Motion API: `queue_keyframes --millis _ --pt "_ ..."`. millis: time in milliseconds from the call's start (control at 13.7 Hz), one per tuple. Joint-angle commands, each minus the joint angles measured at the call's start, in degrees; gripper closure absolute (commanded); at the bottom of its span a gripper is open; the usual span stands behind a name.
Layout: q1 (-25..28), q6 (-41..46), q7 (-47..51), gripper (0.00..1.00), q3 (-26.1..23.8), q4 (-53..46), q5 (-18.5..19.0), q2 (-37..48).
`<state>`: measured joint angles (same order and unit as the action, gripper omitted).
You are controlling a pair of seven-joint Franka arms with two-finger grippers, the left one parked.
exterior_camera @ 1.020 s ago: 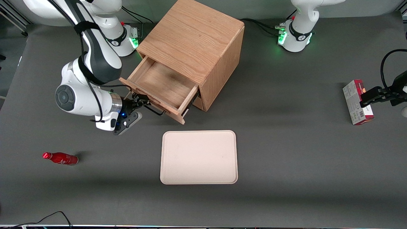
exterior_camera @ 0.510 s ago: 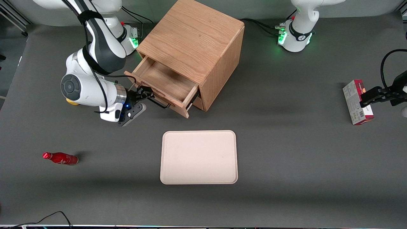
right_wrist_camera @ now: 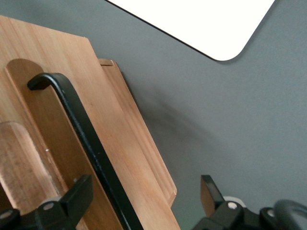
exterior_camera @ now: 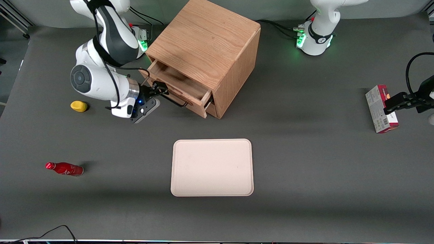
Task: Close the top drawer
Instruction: 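Push the drawer front with the right gripper into the cabinet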
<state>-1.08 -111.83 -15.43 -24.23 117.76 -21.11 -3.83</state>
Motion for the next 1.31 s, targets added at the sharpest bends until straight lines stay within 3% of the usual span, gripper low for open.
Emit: queue_keyframes --millis 0,364,801,1093,1238 --pt "-0.2 -1.8 3.5 0.0 -2.7 3.6 -2.1 3.6" --pt "-0.3 -2.2 6.8 0.0 -6.0 4.9 -3.6 5.8" --pt "-0.4 -2.6 6.4 0.0 -6.0 5.6 -5.1 6.6" --pt "-0.6 1.1 5.4 0.0 -4.9 0.4 -3.5 5.3" --pt "-0.8 5.2 5.3 0.0 -4.4 -4.8 -0.1 4.4"
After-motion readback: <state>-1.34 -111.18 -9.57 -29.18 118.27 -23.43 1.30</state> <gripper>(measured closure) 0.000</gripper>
